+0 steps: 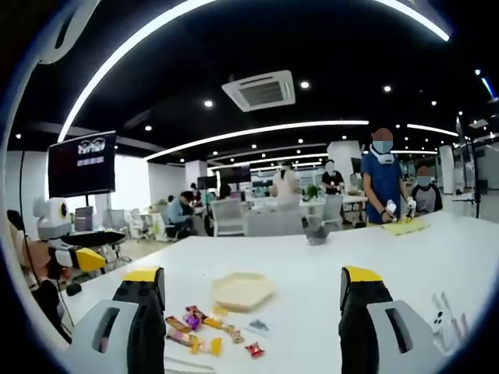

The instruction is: Place the target food into the container with the food tongs after gripping and lifting it, then release it inside without dropping or visibly crushing the food.

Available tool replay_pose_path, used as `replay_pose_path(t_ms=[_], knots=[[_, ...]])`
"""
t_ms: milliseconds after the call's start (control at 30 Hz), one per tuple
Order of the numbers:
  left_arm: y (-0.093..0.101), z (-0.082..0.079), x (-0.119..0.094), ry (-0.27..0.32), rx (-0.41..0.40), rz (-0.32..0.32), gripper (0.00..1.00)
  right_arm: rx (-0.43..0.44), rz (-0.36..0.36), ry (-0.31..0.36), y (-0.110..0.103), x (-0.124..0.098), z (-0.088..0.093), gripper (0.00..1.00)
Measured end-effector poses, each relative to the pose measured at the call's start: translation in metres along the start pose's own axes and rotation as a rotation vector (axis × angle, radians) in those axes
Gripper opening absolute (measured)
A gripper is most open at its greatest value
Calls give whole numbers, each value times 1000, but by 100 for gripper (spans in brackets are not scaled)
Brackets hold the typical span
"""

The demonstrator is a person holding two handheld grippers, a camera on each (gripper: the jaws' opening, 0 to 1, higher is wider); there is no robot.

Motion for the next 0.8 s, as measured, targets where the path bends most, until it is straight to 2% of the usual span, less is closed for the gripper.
replay_pose_path(t_ms=[200,533,600,667,800], knots=[[-2,3,-3,-9,5,-5,99,0,-5,-8,-2,1,1,95],[-3,20,-4,-99,56,3,99,2,-39,-34,-7,11,9,94],[-2,26,-4,-121,58,12,99,2,-44,-38,-8,14,10,94],[-2,36,-5,-174,90,11,99,3,-49,-43,-8,17,11,94],[3,49,-4,-208,89,33,99,-2,-62,-56,-11,22,14,94]])
Point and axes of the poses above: the point that each gripper's makers call its tool centre point, and the gripper's own axes: x roughly forward along the fingers, y roughly to its right, z roughly out of its underside, the point moved 2 cm from there along -x, roughly backward along the fingers, and after that the axes turned 5 degrees about z, right-handed, at the moved point
